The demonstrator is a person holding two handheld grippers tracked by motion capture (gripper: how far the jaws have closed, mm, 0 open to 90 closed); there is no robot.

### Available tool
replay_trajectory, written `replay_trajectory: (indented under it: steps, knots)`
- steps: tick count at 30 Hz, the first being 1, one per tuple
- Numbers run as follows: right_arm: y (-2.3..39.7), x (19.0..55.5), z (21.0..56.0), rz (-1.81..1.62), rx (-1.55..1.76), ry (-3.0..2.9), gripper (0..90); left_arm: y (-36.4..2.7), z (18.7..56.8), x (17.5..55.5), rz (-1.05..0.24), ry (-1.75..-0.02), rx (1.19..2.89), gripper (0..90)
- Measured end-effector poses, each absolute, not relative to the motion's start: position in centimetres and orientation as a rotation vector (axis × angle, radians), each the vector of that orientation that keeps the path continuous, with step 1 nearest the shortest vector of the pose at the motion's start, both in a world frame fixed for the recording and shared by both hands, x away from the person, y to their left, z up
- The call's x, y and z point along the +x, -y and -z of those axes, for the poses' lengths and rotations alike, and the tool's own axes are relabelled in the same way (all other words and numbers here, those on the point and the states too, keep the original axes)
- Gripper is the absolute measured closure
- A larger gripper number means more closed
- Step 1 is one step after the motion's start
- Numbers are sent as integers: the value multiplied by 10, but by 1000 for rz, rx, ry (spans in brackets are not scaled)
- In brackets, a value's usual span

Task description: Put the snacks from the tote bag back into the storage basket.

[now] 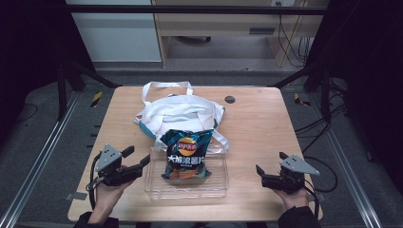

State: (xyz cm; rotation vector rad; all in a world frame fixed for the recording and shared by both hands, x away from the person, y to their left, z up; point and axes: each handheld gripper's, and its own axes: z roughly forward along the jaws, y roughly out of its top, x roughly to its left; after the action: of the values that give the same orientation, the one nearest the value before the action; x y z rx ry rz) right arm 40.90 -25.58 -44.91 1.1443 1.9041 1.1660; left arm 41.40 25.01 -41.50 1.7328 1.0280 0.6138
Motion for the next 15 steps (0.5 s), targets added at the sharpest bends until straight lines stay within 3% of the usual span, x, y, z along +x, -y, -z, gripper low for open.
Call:
replay_trajectory:
  steps: [15]
  knots:
    - [262, 414, 454, -1111, 1180, -1918, 44, -277, 454, 424, -719, -1103, 1802, 283]
